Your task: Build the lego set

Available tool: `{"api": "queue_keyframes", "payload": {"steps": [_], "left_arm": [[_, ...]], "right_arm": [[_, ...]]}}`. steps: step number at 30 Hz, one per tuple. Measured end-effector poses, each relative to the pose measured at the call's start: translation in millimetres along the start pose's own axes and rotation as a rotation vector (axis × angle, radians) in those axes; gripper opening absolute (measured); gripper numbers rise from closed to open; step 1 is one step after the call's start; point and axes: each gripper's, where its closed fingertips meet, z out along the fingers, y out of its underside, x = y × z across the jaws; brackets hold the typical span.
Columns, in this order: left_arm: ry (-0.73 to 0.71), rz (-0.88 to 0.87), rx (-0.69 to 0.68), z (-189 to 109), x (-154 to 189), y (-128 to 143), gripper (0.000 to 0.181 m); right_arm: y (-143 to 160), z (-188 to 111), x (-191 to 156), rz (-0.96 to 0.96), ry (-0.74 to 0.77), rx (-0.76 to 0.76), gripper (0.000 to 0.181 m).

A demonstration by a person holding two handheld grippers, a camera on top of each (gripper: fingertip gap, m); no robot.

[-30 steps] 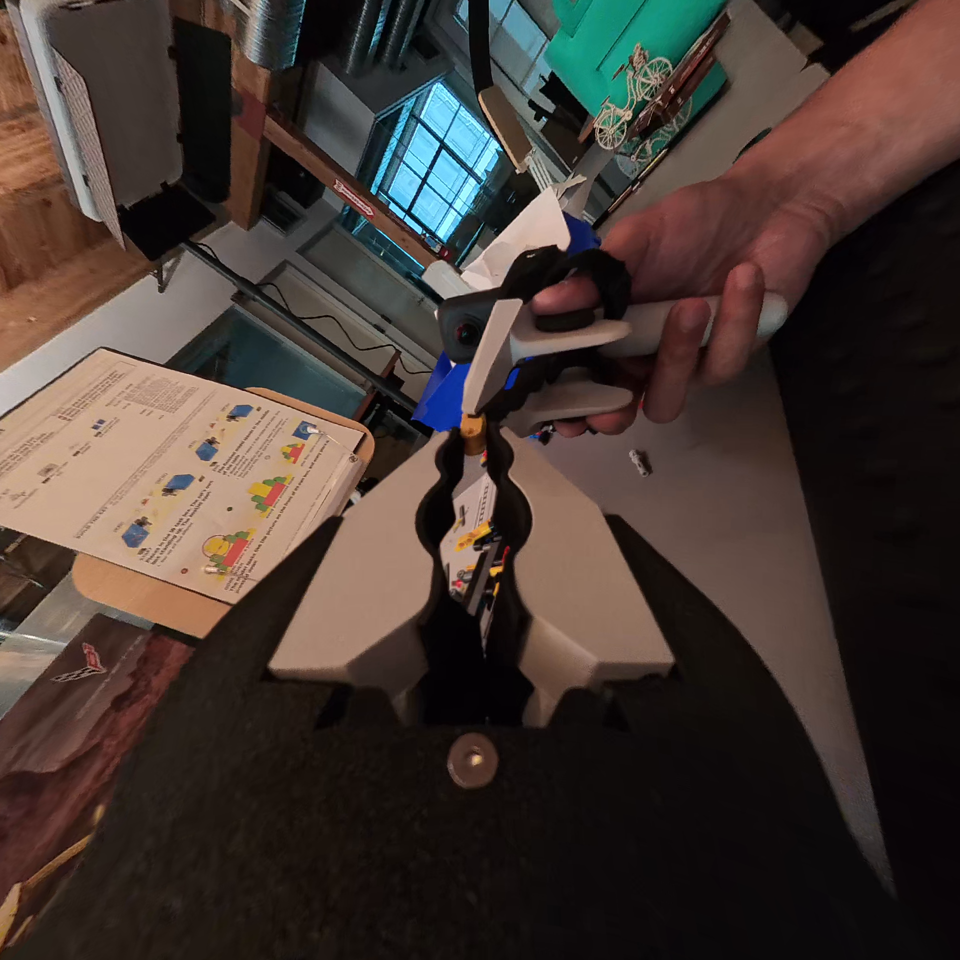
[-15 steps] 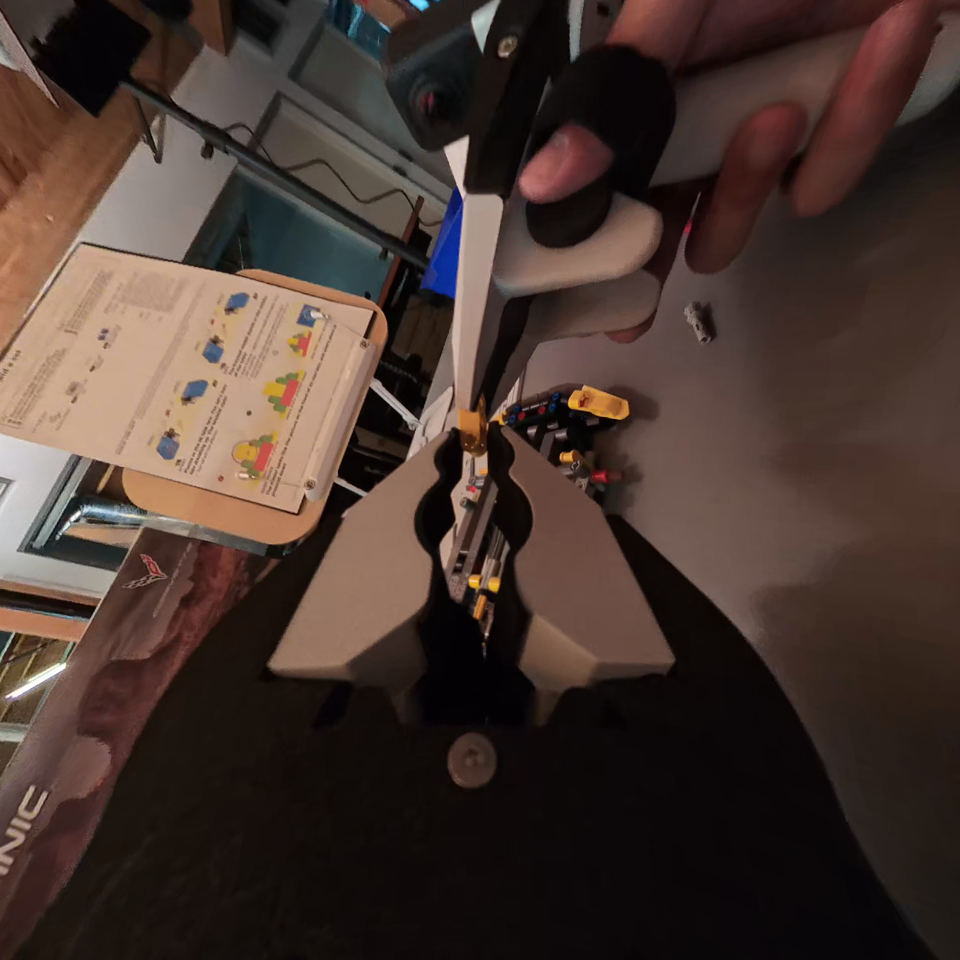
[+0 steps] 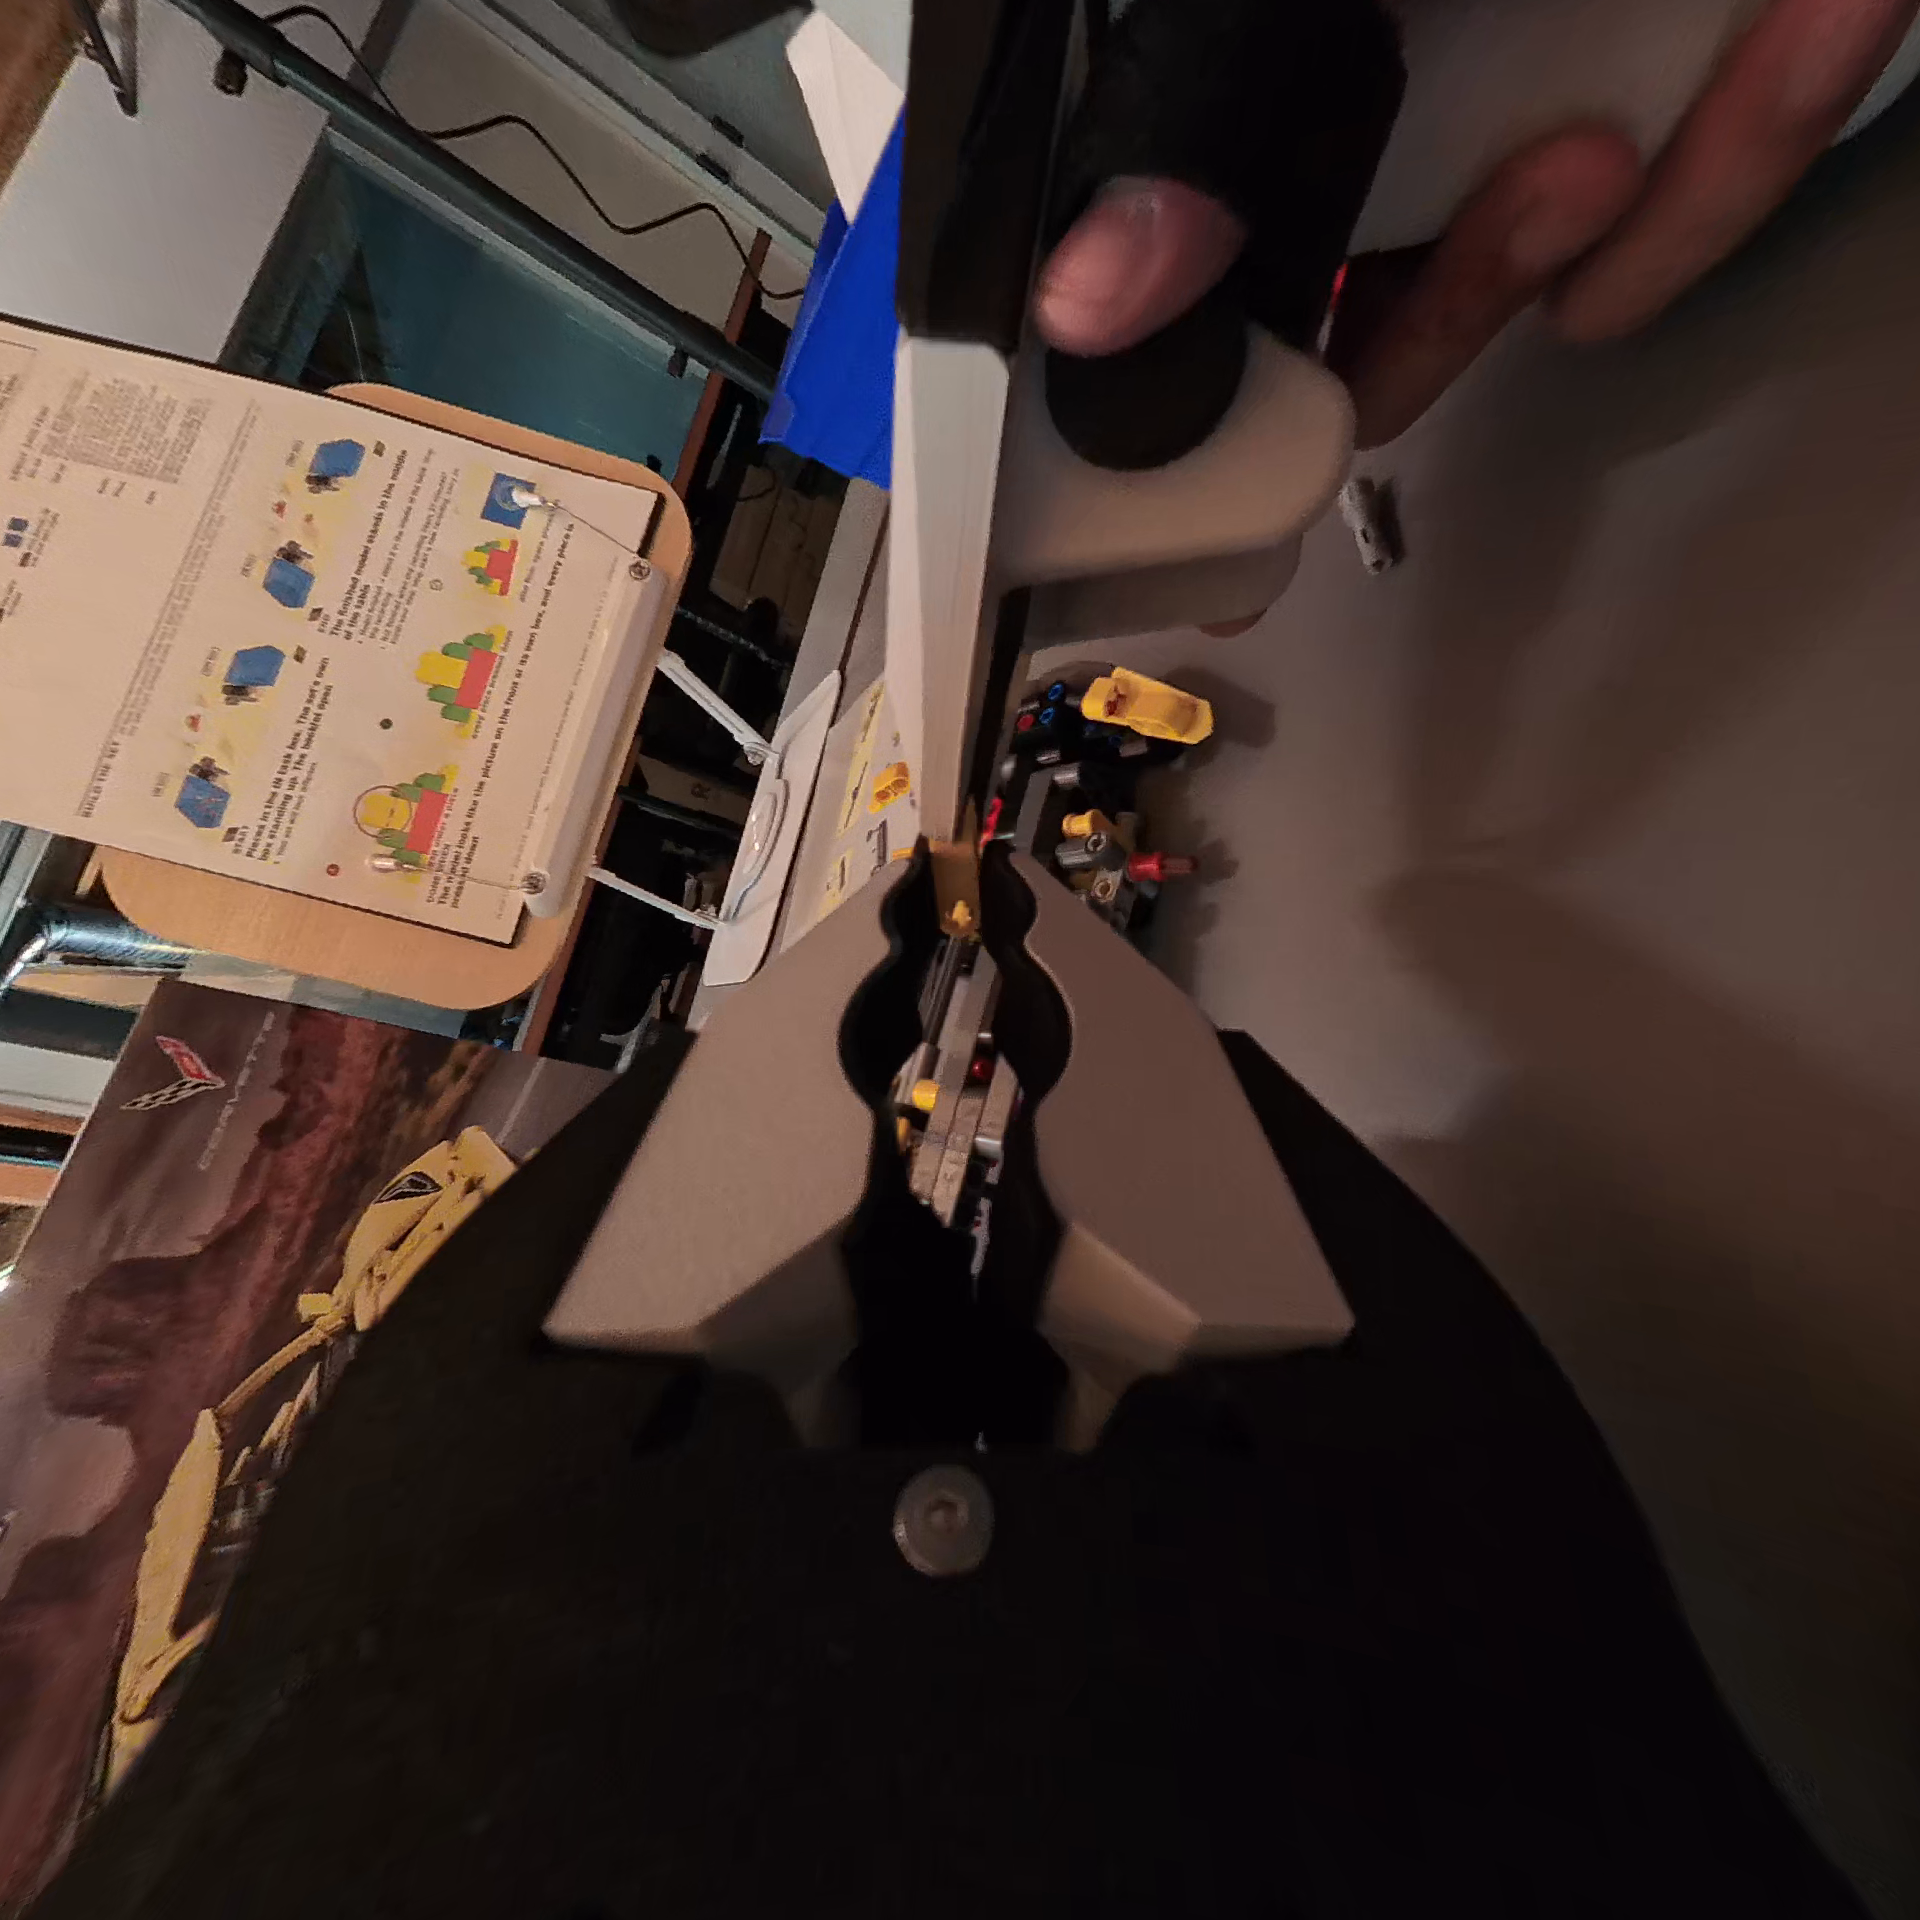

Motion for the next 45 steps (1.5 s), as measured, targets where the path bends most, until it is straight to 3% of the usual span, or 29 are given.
{"api": "queue_keyframes", "payload": {"steps": [4, 8, 13, 16, 21, 24, 28, 32, 35, 41, 45], "left_arm": [[-0.039, -0.061, 0.029, -4, -11, 0, 0.006], [0.016, -0.252, 0.051, -8, -18, 5, 0.006], [0.103, -0.438, 0.086, -13, -22, 10, 0.006], [0.117, -0.503, 0.085, -14, -26, 11, 0.006], [0.145, -0.532, 0.031, -8, -20, 20, 0.006], [0.176, -0.543, 0.03, -7, -14, 19, 0.006], [0.179, -0.518, 0.029, -7, -11, 19, 0.006], [0.211, -0.515, 0.048, -9, -8, 15, 0.006], [0.273, -0.546, 0.092, -12, -3, 6, 0.006], [0.346, -0.585, 0.136, -15, 5, -1, 0.006], [0.367, -0.601, 0.149, -15, 6, -2, 0.006]], "right_arm": [[-17, -11, -6, -0.11, 0.002, 0.101, 0.019], [-38, -28, -10, -0.271, 0.06, 0.248, 0.023], [-54, -55, 6, -0.437, 0.275, 0.316, 0.025], [-40, -79, 27, -0.454, 0.398, 0.13, 0.023], [28, -107, 50, -0.287, 0.531, -0.352, 0.033], [57, -96, 43, -0.259, 0.592, -0.478, 0.032], [67, -94, 50, -0.361, 0.68, -0.557, 0.034], [61, -98, 56, -0.55, 0.582, -0.557, 0.028], [60, -102, 62, -0.651, 0.396, -0.56, 0.026], [59, -92, 60, -0.667, 0.096, -0.594, 0.019], [64, -87, 65, -0.729, 0.053, -0.637, 0.012]]}}
